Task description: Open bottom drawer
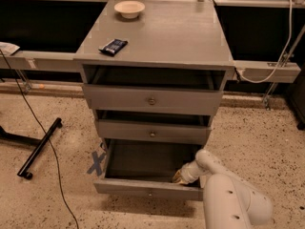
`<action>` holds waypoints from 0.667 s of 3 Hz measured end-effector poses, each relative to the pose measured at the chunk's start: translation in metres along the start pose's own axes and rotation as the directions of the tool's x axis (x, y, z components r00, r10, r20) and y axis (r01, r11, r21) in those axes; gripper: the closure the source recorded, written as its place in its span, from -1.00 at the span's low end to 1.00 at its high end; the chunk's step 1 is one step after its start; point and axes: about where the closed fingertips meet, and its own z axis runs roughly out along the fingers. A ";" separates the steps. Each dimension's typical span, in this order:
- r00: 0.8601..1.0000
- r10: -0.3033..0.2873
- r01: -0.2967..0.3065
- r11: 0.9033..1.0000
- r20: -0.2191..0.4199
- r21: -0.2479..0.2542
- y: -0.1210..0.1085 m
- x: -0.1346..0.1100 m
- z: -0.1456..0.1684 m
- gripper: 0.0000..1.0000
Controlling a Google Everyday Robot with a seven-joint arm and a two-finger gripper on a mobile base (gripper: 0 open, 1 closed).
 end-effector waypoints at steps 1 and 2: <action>1.000 0.000 0.000 0.999 0.000 -0.036 0.027 0.007 -0.010 1.00; 1.000 0.020 -0.019 0.998 0.008 -0.062 0.055 0.013 -0.018 1.00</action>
Offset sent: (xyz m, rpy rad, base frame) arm -0.0929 -0.0421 0.0174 0.0124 0.0992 0.0098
